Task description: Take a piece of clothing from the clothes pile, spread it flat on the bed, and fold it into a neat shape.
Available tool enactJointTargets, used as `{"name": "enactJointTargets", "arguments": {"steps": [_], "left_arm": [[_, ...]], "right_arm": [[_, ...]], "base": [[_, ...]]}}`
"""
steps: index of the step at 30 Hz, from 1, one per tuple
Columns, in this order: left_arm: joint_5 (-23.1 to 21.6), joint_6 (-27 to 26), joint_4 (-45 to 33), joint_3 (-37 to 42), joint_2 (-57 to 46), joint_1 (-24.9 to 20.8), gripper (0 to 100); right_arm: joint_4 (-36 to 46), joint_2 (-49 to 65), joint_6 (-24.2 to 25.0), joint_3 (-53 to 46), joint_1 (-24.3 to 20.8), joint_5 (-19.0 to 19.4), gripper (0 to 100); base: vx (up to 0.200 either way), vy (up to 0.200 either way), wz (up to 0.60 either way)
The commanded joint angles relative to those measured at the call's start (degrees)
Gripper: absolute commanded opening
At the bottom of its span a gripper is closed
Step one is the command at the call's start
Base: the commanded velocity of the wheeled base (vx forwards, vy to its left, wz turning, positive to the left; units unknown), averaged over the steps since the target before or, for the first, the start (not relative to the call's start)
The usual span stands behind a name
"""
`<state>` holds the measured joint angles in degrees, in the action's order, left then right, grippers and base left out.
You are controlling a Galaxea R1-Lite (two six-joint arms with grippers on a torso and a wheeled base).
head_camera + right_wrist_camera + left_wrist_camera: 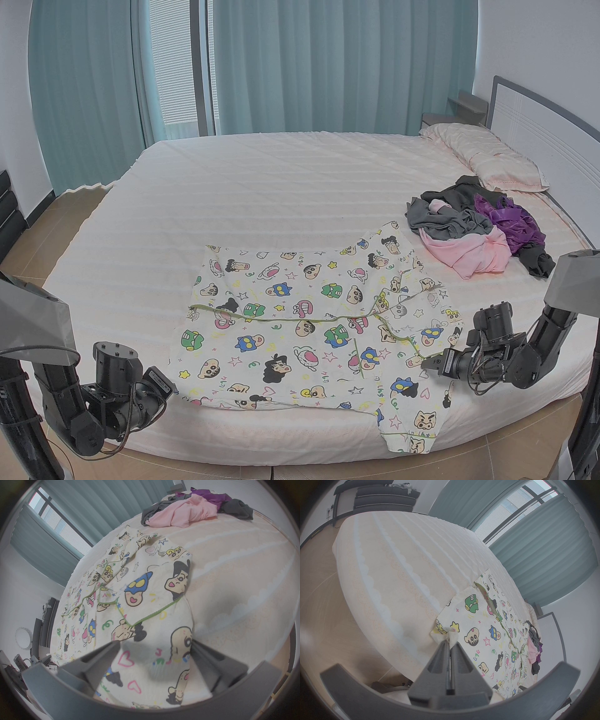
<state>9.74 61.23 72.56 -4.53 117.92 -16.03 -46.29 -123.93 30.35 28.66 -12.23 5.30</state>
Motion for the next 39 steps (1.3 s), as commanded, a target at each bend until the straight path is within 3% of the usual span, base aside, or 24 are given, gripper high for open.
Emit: {"name": "enactJointTargets", "arguments": {"steps": [1,16,19,26,27,39], "left_arm": [[0.02,0.03,0.04,-0.04,-0.32,0.03,0],[0.10,-2.17,0.30,-2.76,-0.76,0.30,0],[0.02,-3.84,0.30,-3.46,-0.23,0.30,0],[-0.16,-5.25,0.30,-5.66,2.75,0.47,0],[-0.16,-5.07,0.30,-6.01,3.46,0.56,0],[-0.60,-4.98,0.30,-6.28,4.51,0.74,0]], "right_arm": [[0.15,-4.92,0.06,2.72,0.19,0.06,0],[0.58,-0.44,-0.47,11.51,3.53,-0.64,0],[2.78,-2.28,-3.37,14.23,4.32,-0.38,0],[2.96,-6.15,-4.16,17.66,3.88,-0.12,0],[2.69,-6.24,-4.25,17.39,3.88,0.15,100],[2.34,4.66,-4.60,7.46,4.93,4.19,100]], "base": [[0.000,0.000,0.00],[0.000,0.000,0.00],[0.000,0.000,0.00],[0.000,0.000,0.00],[0.000,0.000,0.00],[0.000,0.000,0.00]]}}
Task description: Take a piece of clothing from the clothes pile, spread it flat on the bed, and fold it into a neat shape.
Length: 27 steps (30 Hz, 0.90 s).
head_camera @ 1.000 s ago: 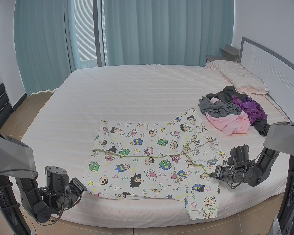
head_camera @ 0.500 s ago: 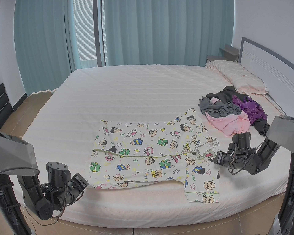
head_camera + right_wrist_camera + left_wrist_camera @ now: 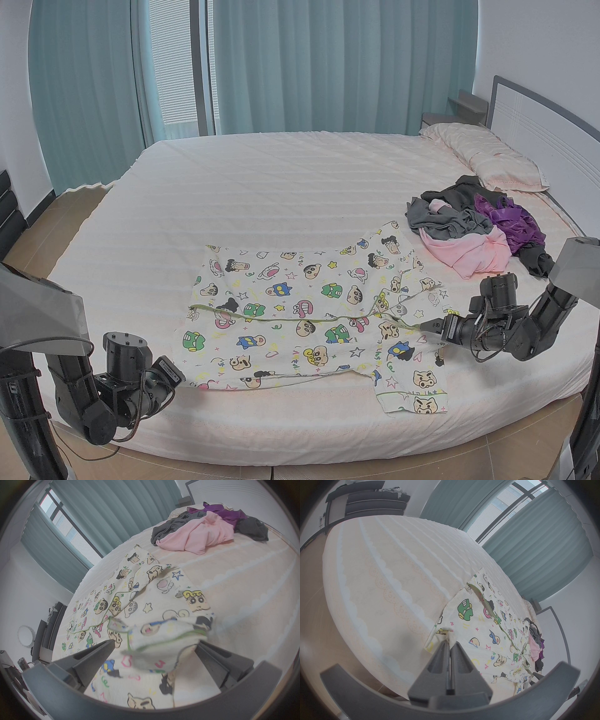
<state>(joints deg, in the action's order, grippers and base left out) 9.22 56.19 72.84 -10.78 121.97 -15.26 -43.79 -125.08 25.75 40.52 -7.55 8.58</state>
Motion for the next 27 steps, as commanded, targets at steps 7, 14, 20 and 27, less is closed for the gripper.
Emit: {"name": "enactJointTargets", "arguments": {"steps": [7,14,20,27], "left_arm": [[-0.16,0.42,0.11,0.05,0.46,0.06,0],[-0.08,0.33,0.11,0.58,0.38,-0.03,0],[-0.08,0.33,0.11,0.93,0.03,-0.03,0],[-0.08,0.33,0.11,0.93,-0.06,-0.12,0]], "right_arm": [[-3.85,9.24,0.80,-11.96,1.22,0.38,100],[-7.98,10.38,0.88,-25.05,-2.12,1.70,100],[-10.97,10.03,-0.96,-30.50,-3.18,5.66,100],[-11.06,7.30,-2.46,-30.50,-5.55,5.83,100]], "base": [[0.000,0.000,0.00],[0.000,0.000,0.00],[0.000,0.000,0.00],[0.000,0.000,0.00]]}}
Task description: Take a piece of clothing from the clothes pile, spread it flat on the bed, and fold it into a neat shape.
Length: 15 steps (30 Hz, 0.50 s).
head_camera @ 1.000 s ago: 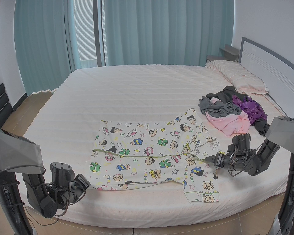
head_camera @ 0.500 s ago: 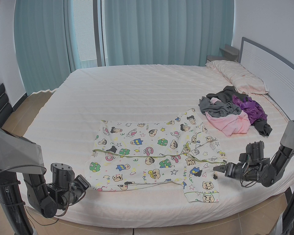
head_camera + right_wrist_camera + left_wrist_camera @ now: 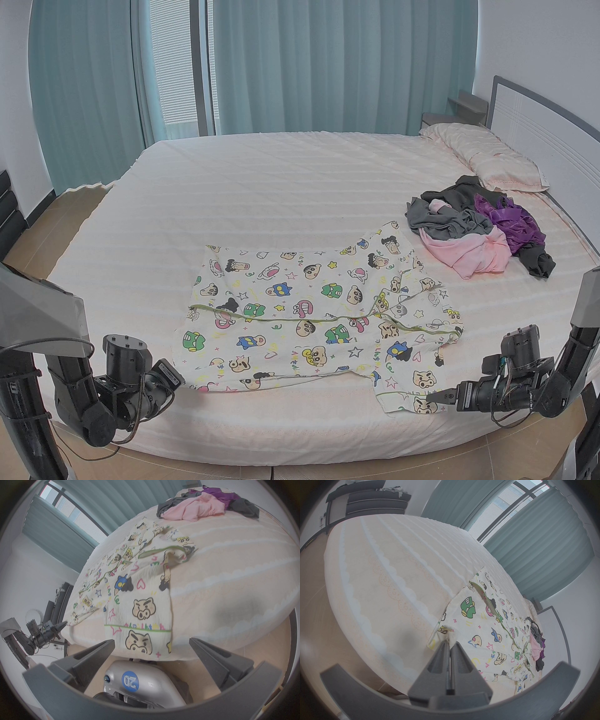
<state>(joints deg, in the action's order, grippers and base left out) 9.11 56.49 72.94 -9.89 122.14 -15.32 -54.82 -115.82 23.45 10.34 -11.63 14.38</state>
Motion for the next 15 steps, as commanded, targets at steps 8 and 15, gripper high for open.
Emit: {"name": "enactJointTargets", "arguments": {"steps": [8,15], "left_arm": [[0.03,0.02,0.01,-0.05,-0.23,-0.15,0],[-0.05,0.02,0.01,-0.05,-0.23,-0.15,0]], "right_arm": [[-0.11,-4.50,-0.16,1.44,-2.70,-0.15,100],[-1.69,-6.43,0.10,2.58,-2.78,-0.06,0]], "base": [[0.000,0.000,0.00],[0.000,0.000,0.00]]}}
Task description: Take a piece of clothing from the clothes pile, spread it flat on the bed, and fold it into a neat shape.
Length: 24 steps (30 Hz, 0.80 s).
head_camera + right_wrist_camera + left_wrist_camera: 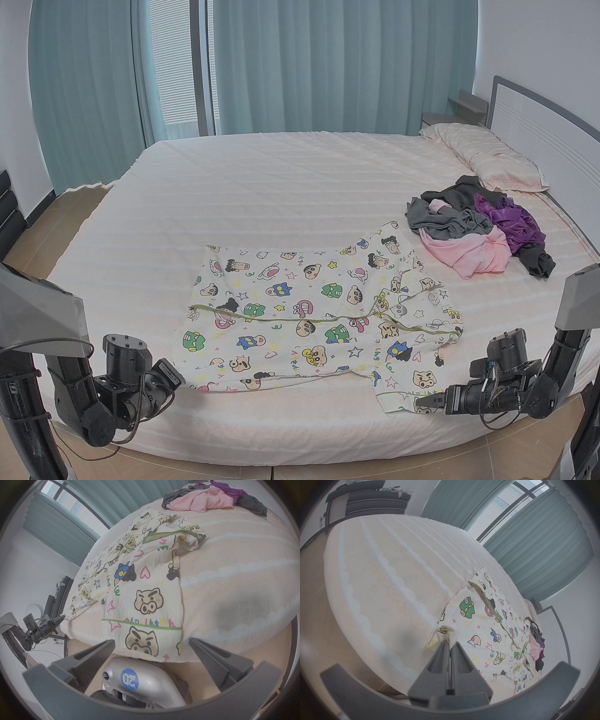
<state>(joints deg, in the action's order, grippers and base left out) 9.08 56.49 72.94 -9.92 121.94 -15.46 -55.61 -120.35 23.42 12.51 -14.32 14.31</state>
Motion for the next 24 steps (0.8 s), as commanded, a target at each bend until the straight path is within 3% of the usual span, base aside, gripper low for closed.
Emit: {"name": "enactJointTargets", "arguments": {"steps": [1,18,22,24], "left_arm": [[-0.03,0.02,0.01,-0.01,-0.04,-0.01,0],[0.23,-0.68,0.19,1.66,-2.59,-0.54,0],[0.15,-3.41,0.54,3.95,-6.63,-1.24,0],[-0.03,-8.33,0.54,6.14,-7.77,-1.51,0]], "right_arm": [[-1.60,-2.00,0.49,0.41,0.00,0.01,0],[-3.27,0.55,-0.13,-4.33,3.07,-0.16,0],[-3.27,2.75,-1.09,-6.97,3.43,-0.16,0],[-3.27,4.95,-2.59,-9.17,3.43,-0.16,0]], "base": [[0.000,0.000,0.00],[0.000,0.000,0.00],[0.000,0.000,0.00],[0.000,0.000,0.00]]}}
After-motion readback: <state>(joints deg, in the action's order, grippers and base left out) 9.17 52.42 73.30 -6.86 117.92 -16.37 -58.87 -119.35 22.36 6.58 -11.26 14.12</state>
